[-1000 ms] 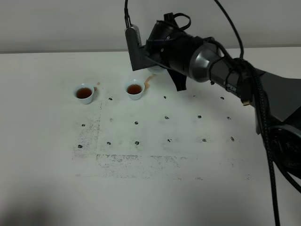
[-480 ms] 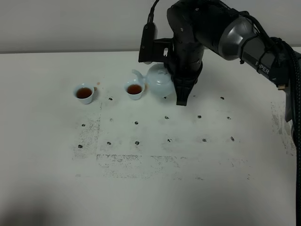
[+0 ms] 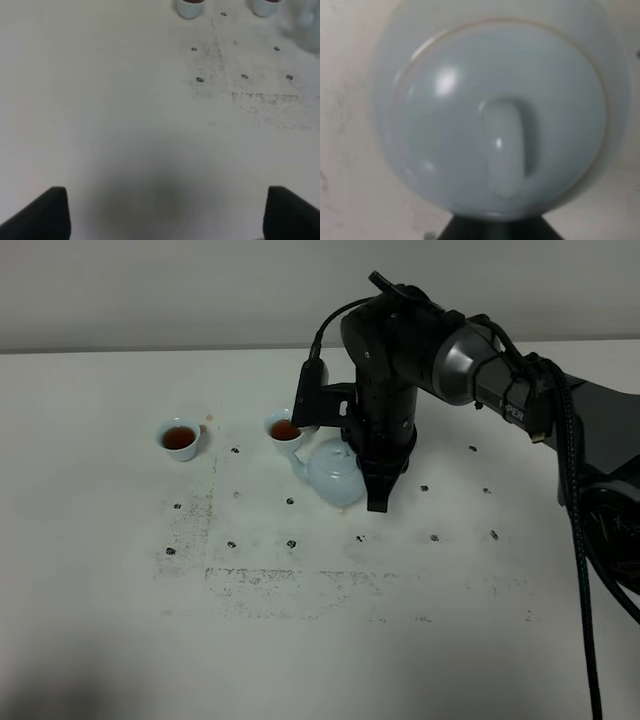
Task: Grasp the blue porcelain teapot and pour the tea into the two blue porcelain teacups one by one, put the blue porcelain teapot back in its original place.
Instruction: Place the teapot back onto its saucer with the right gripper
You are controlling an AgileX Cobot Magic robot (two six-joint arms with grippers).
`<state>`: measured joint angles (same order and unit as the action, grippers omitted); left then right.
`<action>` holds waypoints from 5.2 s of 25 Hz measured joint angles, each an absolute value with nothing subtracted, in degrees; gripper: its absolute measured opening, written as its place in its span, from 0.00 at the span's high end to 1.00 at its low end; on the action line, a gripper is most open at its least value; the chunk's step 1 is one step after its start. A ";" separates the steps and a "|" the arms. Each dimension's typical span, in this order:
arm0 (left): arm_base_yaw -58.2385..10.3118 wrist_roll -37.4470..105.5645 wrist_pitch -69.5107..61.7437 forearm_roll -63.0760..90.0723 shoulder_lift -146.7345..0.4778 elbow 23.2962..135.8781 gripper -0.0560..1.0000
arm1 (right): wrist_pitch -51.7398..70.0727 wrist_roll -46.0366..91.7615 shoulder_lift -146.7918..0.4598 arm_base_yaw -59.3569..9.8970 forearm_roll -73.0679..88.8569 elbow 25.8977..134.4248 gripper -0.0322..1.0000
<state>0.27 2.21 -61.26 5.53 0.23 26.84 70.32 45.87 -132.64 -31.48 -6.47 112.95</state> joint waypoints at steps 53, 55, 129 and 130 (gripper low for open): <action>0.27 2.21 -61.26 5.53 0.23 26.84 0.24 | 70.48 -4.16 -112.84 -24.54 -1.43 95.70 0.93; 0.27 2.21 -61.26 5.53 0.23 26.84 0.24 | 70.63 -7.39 -110.50 -24.54 -2.14 92.21 0.93; 0.27 2.21 -61.26 5.53 0.23 26.84 0.24 | 52.99 -10.73 -113.69 -23.83 1.77 72.27 0.37; 0.27 2.21 -61.26 5.53 0.23 26.84 0.24 | 53.43 -10.73 -113.69 -23.83 1.77 72.27 0.36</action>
<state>0.27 2.21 -61.26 5.53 0.23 26.84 53.43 -10.73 -113.69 -23.83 1.77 72.27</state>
